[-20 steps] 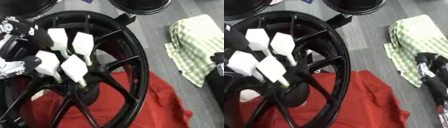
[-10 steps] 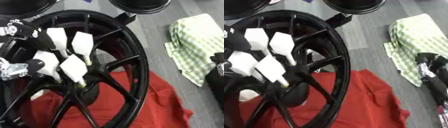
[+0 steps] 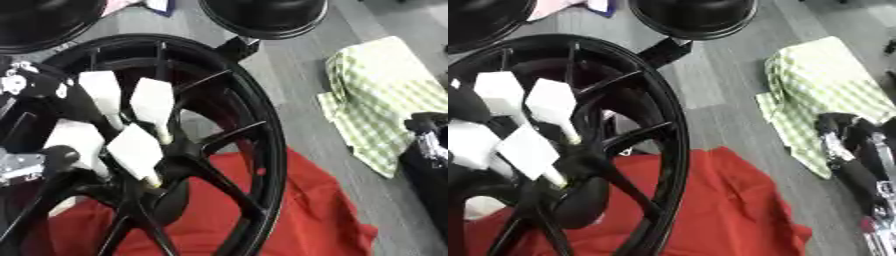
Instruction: Pull the pin out of the wheel hub.
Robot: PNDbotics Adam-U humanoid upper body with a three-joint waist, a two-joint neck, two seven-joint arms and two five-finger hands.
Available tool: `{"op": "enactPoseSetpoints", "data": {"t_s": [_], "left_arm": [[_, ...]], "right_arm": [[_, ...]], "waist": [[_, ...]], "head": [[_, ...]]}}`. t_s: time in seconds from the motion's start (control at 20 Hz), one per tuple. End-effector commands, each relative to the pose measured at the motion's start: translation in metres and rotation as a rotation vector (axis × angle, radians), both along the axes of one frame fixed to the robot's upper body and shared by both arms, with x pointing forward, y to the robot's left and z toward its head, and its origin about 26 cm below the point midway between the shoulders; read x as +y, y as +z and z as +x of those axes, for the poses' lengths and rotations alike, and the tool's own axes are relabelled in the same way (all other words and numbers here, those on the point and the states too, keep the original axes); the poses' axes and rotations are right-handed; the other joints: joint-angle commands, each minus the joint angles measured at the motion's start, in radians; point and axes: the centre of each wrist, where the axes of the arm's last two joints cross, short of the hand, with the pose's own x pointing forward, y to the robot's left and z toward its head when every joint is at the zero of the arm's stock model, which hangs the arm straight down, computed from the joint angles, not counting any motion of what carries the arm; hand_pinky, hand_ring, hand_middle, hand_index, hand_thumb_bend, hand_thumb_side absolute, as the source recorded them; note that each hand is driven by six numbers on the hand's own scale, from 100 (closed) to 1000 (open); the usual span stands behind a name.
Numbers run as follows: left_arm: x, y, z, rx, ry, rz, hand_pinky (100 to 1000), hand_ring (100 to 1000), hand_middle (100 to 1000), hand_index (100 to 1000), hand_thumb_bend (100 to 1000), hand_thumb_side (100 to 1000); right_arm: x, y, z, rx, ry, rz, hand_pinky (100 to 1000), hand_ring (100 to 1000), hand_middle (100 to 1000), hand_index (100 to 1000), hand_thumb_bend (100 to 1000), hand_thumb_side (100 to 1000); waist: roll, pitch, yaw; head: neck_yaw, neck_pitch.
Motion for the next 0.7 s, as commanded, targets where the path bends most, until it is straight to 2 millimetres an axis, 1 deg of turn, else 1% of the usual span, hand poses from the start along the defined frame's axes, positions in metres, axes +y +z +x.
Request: {"op": "enactPoseSetpoints", "data": {"t_s": [0.05, 0.3, 0.7], "left_arm": [[-0.0007, 0.0078, -0.0035, -0.038, 0.003, 0.03, 777, 756, 764, 845, 269, 636], [-0.0017, 0.0072, -0.0034, -0.054, 0.018, 0.068, 770, 753, 762, 845, 274, 611], [-0.0031, 0.0069, -0.0033, -0.102, 0.052, 0.112, 764, 754, 765, 848, 256, 525]], "right_arm": [[0.0005, 0.0073, -0.0004, -0.02, 0.006, -0.012, 872, 764, 561, 686, 100, 455], [0.0007, 0.0072, -0.0003, -0.018, 0.006, -0.011, 873, 764, 562, 686, 100, 458], [0.0012, 0.007, -0.0002, -0.016, 0.006, -0.008, 873, 765, 562, 687, 100, 462]], "waist": [[-0.003, -0.014, 0.0], [-0.002, -0.012, 0.001], [-0.002, -0.01, 0.001]], "head": [[-0.003, -0.015], [-0.001, -0.018], [0.002, -0.023]]}}
